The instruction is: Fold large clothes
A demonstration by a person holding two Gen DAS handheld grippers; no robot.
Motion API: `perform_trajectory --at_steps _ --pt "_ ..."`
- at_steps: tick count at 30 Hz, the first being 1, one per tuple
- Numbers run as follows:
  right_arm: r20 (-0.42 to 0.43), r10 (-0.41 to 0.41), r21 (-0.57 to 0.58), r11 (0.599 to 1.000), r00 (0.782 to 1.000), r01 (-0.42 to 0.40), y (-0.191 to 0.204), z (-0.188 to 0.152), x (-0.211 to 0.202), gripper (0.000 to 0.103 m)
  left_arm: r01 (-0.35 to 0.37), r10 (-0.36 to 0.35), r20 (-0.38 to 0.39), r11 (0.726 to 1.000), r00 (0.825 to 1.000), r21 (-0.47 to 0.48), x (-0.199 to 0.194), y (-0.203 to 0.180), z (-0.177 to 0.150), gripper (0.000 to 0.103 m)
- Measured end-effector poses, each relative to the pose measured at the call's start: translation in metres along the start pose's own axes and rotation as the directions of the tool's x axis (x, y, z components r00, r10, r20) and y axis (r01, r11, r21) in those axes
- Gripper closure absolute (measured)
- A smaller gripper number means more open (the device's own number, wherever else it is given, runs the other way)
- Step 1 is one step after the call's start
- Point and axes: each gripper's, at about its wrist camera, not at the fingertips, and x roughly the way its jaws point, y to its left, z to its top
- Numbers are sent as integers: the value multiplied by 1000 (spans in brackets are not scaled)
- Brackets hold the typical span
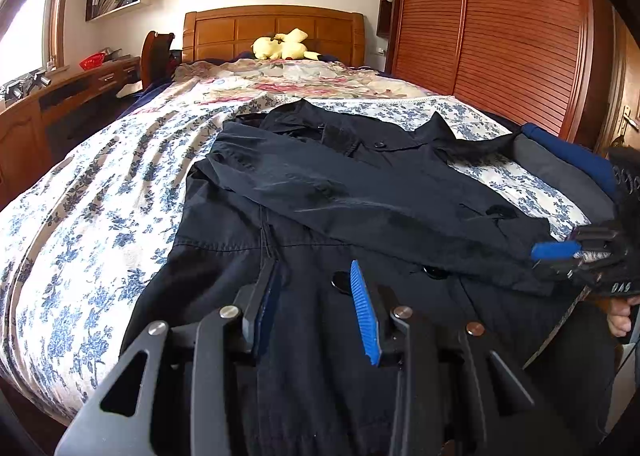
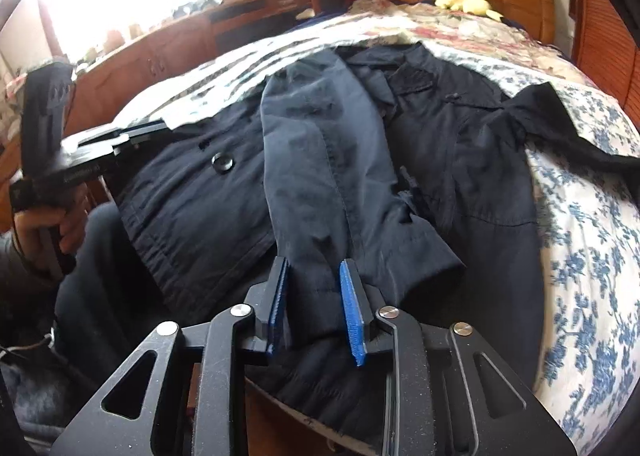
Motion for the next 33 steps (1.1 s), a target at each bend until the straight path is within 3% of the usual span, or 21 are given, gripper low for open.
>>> perform_trajectory --at_steps 6,11,13,15,16,17,18,21,24,28,30,33 --pt "84 -115 40 993 990 112 -24 13 -25 56 11 -11 6 1000 1000 5 1 -3 0 69" --pt "74 -193 65 980 978 189 -47 20 -16 53 35 -35 7 999 999 -2 3 -4 3 68" --pt "50 -189 79 980 981 185 -54 19 -5 53 41 -41 19 999 999 6 2 -6 7 65" --pt "24 -129 109 986 991 126 -60 15 6 53 43 -43 28 999 999 17 3 -7 12 64" --pt "9 -107 108 989 994 105 -60 14 12 56 46 -47 34 999 998 24 3 -8 15 63" --pt "-2 -92 100 991 996 92 -59 12 17 66 50 -51 37 998 998 30 4 -8 19 63" --pt "-7 -76 86 993 997 77 -57 11 20 91 53 -54 39 998 998 35 6 -9 23 61" --pt "42 -101 52 994 994 99 -49 13 14 97 59 -62 56 997 996 57 12 -12 35 47" --pt "125 -171 76 984 977 162 -52 21 -3 97 71 -76 70 995 995 69 20 -15 50 47" --pt "103 -239 83 969 966 231 -62 27 -3 97 72 -81 94 993 992 89 33 -21 70 46" --pt "71 -276 85 959 958 270 -66 26 2 87 70 -80 99 992 992 103 44 -24 80 46" --pt "47 -341 98 937 939 336 -70 22 4 57 67 -79 109 992 991 109 60 -27 91 46"
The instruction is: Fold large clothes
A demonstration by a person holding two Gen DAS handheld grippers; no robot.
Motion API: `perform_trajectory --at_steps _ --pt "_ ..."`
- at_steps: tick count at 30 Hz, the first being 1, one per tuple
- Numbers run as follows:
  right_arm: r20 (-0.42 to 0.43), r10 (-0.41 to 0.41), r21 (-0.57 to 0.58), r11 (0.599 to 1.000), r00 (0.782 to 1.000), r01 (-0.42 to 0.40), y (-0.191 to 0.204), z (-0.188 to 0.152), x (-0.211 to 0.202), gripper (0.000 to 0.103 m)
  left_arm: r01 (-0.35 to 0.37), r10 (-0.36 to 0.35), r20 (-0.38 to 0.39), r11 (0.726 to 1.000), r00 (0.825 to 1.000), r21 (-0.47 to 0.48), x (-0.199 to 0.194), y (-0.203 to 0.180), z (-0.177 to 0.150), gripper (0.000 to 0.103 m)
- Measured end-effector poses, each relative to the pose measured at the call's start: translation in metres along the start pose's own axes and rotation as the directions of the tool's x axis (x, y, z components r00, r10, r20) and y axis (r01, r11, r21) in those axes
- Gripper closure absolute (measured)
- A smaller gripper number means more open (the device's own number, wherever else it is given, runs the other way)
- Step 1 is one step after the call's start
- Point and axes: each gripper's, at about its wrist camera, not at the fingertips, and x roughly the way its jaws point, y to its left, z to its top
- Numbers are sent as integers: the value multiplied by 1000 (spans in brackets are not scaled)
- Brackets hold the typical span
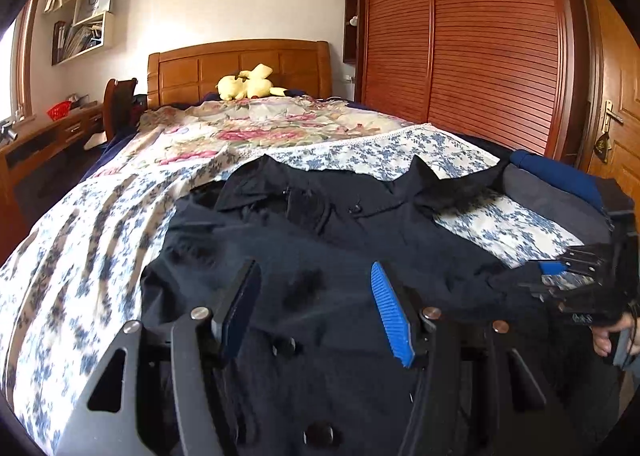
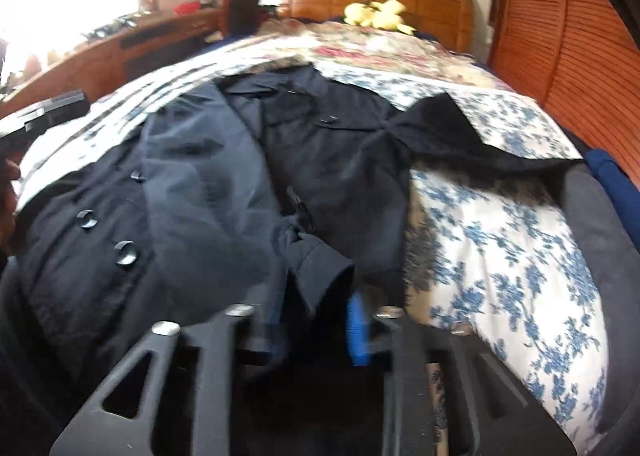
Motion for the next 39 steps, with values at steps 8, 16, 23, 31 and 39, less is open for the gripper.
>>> perform_trajectory --at_steps 8,16,23,31,39 --pt "70 23 0 1000 997 -23 2 8 -12 53 29 -29 -33 1000 999 4 49 3 -1 46" --pt "38 90 -38 995 995 -88 25 22 7 53 46 -44 -77 999 996 16 76 1 -18 46" --pt "-89 54 -36 998 995 -57 19 0 48 51 60 -58 -88 998 994 28 82 -2 -26 46" --pt "-88 27 35 999 996 -24 -9 -5 30 46 59 -56 -84 998 995 34 83 -4 -28 46" --pt "-18 -47 54 997 999 48 -51 15 -6 40 63 -60 -75 998 995 28 81 -3 -29 46"
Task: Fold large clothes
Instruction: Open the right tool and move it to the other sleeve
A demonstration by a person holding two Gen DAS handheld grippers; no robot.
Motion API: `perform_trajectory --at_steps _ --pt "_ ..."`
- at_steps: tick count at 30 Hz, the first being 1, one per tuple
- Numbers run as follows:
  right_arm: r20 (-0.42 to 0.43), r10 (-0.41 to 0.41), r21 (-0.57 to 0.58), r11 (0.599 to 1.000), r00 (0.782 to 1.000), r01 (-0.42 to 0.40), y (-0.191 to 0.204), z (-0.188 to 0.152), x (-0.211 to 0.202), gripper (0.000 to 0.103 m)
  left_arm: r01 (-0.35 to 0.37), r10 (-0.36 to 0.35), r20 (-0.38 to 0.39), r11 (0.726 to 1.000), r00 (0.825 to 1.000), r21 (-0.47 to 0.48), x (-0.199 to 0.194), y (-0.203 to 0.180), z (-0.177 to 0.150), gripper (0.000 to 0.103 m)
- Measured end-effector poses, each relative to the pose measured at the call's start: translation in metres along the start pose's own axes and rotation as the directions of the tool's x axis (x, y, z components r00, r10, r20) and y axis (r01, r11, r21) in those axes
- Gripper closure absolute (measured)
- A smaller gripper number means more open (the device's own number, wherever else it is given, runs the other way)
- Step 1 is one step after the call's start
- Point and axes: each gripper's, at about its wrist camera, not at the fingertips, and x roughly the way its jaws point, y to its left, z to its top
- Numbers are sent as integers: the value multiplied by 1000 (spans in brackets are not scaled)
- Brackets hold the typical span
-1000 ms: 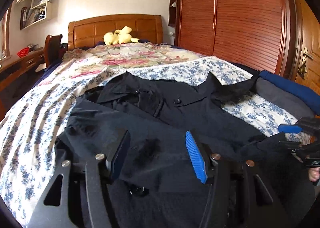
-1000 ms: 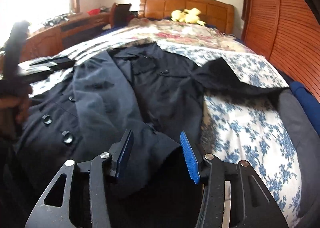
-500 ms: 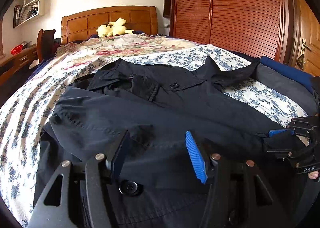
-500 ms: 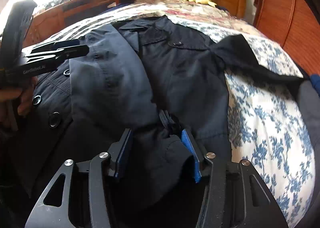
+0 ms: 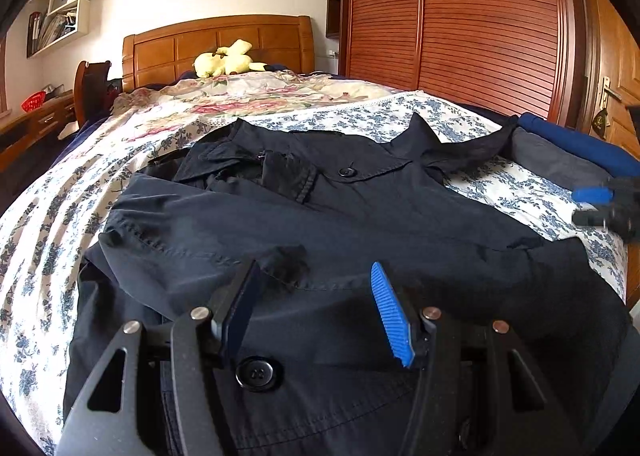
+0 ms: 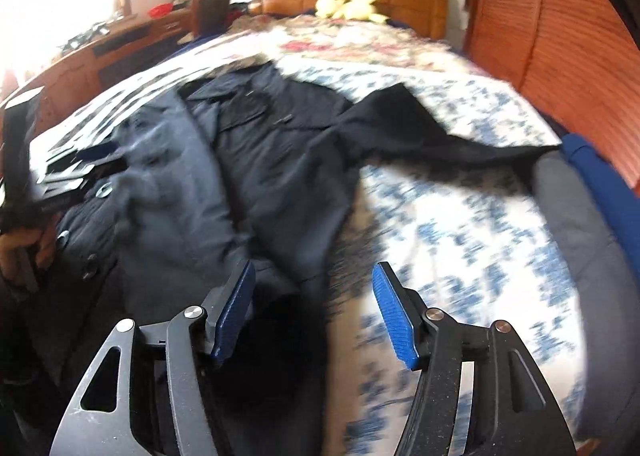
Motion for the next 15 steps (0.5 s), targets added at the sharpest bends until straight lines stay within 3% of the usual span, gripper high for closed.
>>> perform_trajectory --at_steps 7,15 --pt "52 -66 19 998 996 65 -37 35 -4 36 2 -2 -3 1000 1000 -20 1 4 0 46" --pt "8 -121 101 988 993 120 -87 63 45 36 -10 10 3 1000 1000 -2 2 1 -2 46"
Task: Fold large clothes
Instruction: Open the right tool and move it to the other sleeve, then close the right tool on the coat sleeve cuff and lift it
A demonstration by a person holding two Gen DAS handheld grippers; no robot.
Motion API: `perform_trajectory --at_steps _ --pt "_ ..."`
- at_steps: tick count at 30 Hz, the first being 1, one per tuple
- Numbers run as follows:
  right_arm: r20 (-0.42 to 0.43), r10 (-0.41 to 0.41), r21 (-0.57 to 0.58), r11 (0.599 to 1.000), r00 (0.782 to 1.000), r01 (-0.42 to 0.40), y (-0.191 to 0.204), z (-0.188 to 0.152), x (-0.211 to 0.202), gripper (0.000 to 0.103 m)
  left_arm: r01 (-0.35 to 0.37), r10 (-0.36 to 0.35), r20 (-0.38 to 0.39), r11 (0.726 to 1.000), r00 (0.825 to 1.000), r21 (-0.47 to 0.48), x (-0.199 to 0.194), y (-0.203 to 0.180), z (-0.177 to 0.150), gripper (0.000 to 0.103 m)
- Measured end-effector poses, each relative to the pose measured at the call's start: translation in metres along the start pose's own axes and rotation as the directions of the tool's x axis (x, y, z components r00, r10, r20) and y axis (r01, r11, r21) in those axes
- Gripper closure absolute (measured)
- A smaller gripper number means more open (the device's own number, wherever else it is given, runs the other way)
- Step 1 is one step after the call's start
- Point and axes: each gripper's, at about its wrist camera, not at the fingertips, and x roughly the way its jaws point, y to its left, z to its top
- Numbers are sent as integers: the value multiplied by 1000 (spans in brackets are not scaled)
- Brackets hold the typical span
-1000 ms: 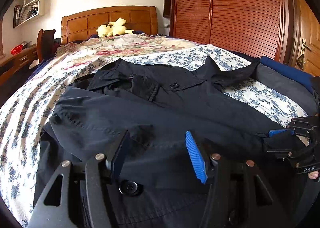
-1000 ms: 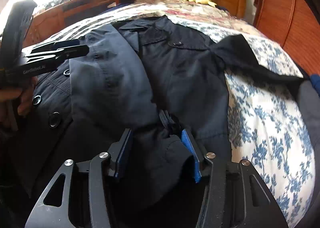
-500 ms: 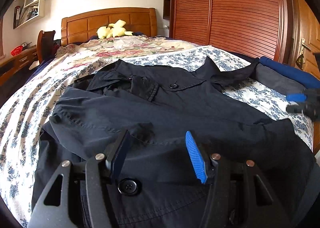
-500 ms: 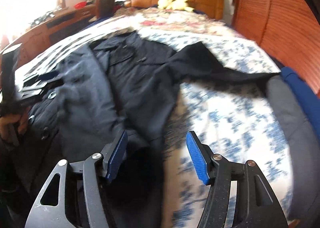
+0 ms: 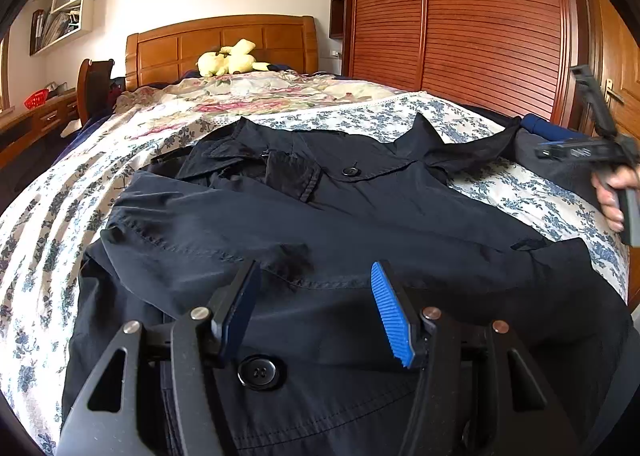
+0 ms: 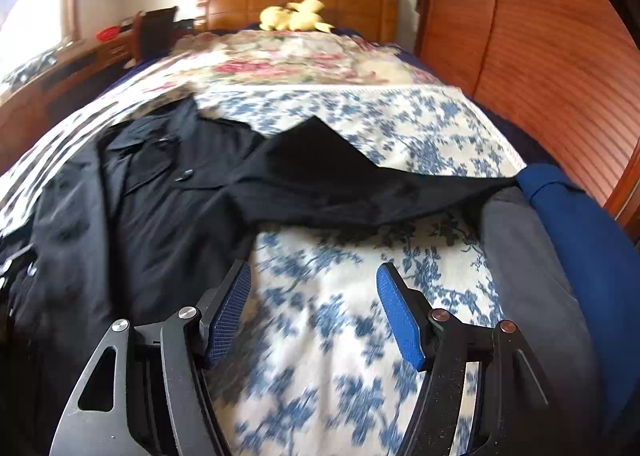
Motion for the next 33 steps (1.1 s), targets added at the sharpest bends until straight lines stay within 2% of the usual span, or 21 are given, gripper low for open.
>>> perform_trajectory --at_steps 9,20,23,24,25,26,28,30,33 --pt "-85 -47 146 988 995 59 -50 26 68 36 4 -4 0 1000 1000 -1 0 -1 0 46" --pt "-177 -73 301 945 982 124 -98 40 127 37 12 -12 -13 1000 1000 9 2 -3 -1 46" --pt "-193 -74 343 929 978 138 -107 41 137 48 17 -17 -15 1000 1000 4 2 -2 -1 46" --pt "-200 -76 350 926 977 144 -109 41 140 60 18 -18 -16 1000 1000 2 2 -2 -1 46" --pt "-201 -72 353 925 977 141 -110 42 142 81 18 -18 -18 1000 1000 1 2 -1 -1 46" --pt "-199 -71 345 928 977 138 -108 45 142 91 19 -19 -18 1000 1000 0 3 -1 -1 46" --pt "-162 -94 298 944 982 139 -99 54 134 98 19 -19 -17 1000 1000 0 3 -1 -1 46" --pt "-112 -98 264 956 989 125 -89 63 123 99 17 -17 -14 1000 1000 2 2 -1 -2 46" --pt "-20 -60 191 980 998 62 -61 79 96 99 14 -14 -13 1000 1000 7 2 -2 -2 46"
